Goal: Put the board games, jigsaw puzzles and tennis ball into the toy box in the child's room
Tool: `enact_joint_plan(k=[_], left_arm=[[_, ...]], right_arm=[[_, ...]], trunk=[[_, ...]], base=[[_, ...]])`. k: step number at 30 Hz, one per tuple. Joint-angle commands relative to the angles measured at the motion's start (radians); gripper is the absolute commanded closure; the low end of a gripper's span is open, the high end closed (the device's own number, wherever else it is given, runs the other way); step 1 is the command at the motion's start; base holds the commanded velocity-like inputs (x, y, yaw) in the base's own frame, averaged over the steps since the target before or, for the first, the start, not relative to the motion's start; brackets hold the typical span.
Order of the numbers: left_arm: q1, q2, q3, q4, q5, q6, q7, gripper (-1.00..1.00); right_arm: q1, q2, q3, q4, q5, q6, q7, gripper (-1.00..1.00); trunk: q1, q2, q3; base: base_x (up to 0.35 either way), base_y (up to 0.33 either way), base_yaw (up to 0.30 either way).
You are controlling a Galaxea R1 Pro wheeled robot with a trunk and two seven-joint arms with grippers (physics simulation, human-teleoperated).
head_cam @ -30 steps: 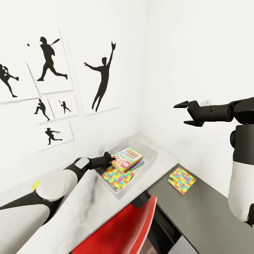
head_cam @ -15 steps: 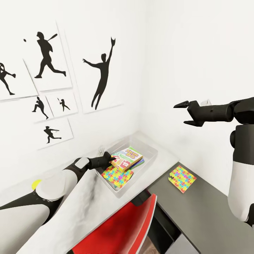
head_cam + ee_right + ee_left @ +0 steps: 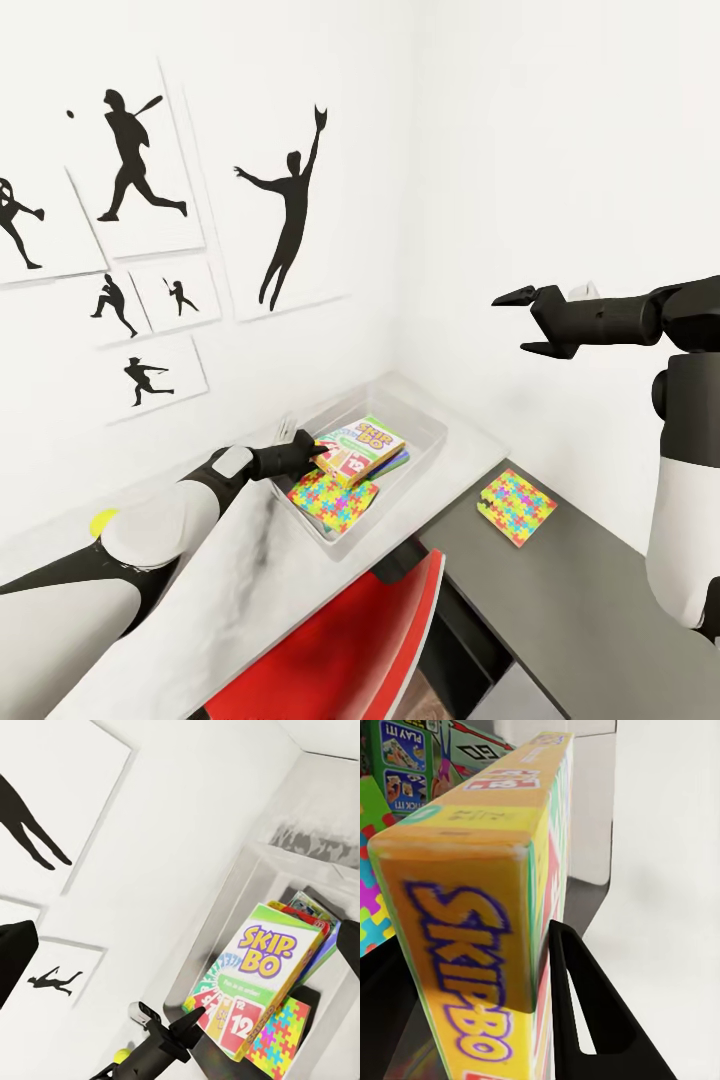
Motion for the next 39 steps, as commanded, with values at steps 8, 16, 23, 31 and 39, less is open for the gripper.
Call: enact_joint_plan(k=[8, 16, 23, 31, 39], left_arm=[[-0.001, -0.001, 0.005, -0.004, -0.010, 0.007, -0.003, 1.00], [-0.001, -0.001, 0.005, -0.004, -0.010, 0.007, -0.004, 1.00], [-0.001, -0.001, 0.005, -0.004, -0.010, 0.007, -0.004, -1.00], [-0.001, 0.000, 0.005, -0.004, -0.010, 0.007, -0.005, -1.00], [0.000, 0.000, 0.006, -0.004, -0.009, 0.008, -0.007, -1.00]], right_arm=[[-0.001, 0.000, -0.001, 0.000, -0.009, 0.010, -0.010, -1.00], [-0.001, 0.000, -0.001, 0.000, -0.010, 0.010, -0.010, -1.00], [-0.001, 0.000, -0.001, 0.000, -0.010, 0.010, -0.010, -1.00], [-0.001, 0.000, -0.001, 0.000, -0.010, 0.010, -0.010, -1.00], [-0.001, 0.000, -0.001, 0.000, -0.010, 0.010, -0.010, -1.00]], trunk=[[0.001, -0.002, -0.002], [0.001, -0.002, -0.002], [0.001, -0.002, -0.002], [0.001, -0.002, -0.002], [0.001, -0.002, -0.002]], base=[[0.000, 0.000, 0.000], [0.000, 0.000, 0.000], [0.000, 0.000, 0.000], [0.000, 0.000, 0.000], [0.000, 0.000, 0.000]])
